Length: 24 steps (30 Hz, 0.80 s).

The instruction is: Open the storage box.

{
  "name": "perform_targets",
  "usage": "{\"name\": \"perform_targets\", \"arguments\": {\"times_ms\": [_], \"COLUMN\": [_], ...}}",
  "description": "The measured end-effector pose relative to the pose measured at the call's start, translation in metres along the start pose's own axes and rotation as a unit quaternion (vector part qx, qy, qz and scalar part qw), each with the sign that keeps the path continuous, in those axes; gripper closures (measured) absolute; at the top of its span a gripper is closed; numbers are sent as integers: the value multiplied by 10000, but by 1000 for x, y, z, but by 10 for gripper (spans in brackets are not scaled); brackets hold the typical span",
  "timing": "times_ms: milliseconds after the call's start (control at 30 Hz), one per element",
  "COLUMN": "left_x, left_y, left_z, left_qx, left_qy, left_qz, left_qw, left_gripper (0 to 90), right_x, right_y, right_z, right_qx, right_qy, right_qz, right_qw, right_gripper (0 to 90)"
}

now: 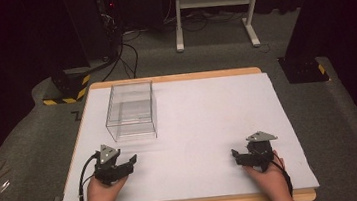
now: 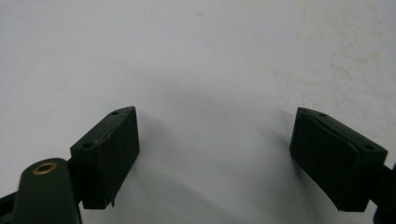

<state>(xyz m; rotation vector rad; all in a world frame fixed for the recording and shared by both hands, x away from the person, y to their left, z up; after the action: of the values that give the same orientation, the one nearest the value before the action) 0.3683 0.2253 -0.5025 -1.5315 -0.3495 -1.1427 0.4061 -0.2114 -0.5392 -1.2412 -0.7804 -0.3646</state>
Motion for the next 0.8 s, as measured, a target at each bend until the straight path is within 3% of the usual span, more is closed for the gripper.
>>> {"name": "perform_targets", "arguments": {"times_ms": [167, 333, 467, 800], "left_x": [8, 16, 21, 37], "left_y": [3, 10, 17, 27], "left_z": [0, 0, 3, 8], "left_qx": [49, 232, 337, 468], "left_qy": [-35, 43, -130, -146], "left_qz": [-43, -29, -63, -20], "left_qw": [10000, 9997, 9993, 9988], "left_gripper": [305, 283, 274, 272], "right_x": [0, 0, 0, 0], "right_y": [0, 0, 0, 0], "right_z": [0, 0, 0, 0], "right_qx": [-1, -1, 0, 5], "right_qy": [1, 0, 0, 4], "right_qz": [1, -1, -2, -1], "right_qw": [10000, 10000, 10000, 10000], "right_gripper": [154, 155, 155, 154]}}
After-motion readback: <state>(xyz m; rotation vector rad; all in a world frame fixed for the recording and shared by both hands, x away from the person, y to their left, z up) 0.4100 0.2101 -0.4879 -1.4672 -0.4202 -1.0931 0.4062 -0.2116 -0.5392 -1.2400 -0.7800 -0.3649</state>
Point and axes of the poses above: each handheld gripper's, and its own axes: y roughly forward along the jaws, x roughly out of its top, z roughly to its left, the point moved 5 cm from there along y, roughly forward along the jaws, and after that the axes turned 10 degrees about y, right-handed, at the moved point
